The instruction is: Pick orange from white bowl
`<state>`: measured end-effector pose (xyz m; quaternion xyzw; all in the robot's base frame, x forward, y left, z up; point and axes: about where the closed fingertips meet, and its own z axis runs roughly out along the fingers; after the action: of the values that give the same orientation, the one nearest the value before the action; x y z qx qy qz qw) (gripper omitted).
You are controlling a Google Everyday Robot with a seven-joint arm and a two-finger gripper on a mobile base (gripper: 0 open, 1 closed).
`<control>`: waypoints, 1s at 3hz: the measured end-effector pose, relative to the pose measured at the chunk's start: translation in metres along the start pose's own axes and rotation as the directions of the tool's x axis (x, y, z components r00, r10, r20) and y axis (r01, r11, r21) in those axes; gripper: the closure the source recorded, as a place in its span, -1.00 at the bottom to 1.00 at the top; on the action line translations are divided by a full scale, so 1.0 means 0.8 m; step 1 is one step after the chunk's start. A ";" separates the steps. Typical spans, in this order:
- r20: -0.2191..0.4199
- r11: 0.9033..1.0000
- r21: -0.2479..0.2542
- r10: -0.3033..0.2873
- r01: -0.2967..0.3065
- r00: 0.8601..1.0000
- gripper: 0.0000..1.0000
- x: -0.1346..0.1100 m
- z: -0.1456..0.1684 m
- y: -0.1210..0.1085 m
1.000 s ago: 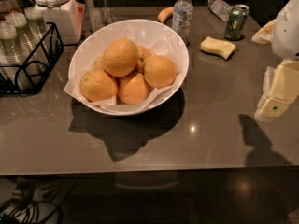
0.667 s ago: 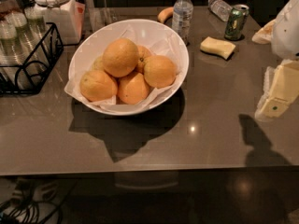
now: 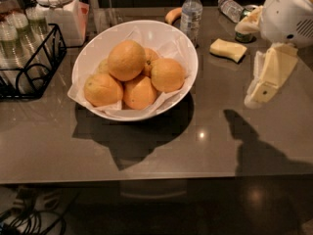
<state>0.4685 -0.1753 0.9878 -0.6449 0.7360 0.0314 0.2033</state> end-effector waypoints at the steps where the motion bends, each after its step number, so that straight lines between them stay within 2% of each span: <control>1: 0.162 0.989 -0.074 -0.115 0.129 0.980 -1.00 -0.082 0.015 -0.035; 2: 0.193 0.990 -0.033 -0.131 0.140 0.972 -1.00 -0.099 0.001 -0.050; 3: 0.196 0.990 -0.029 -0.132 0.140 0.972 -1.00 -0.101 0.002 -0.051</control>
Offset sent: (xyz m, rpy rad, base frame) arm 0.0316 0.0538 0.0151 0.1133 0.0144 0.1563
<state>0.5150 -0.1061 1.0226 -0.6920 0.6658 0.0957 0.2621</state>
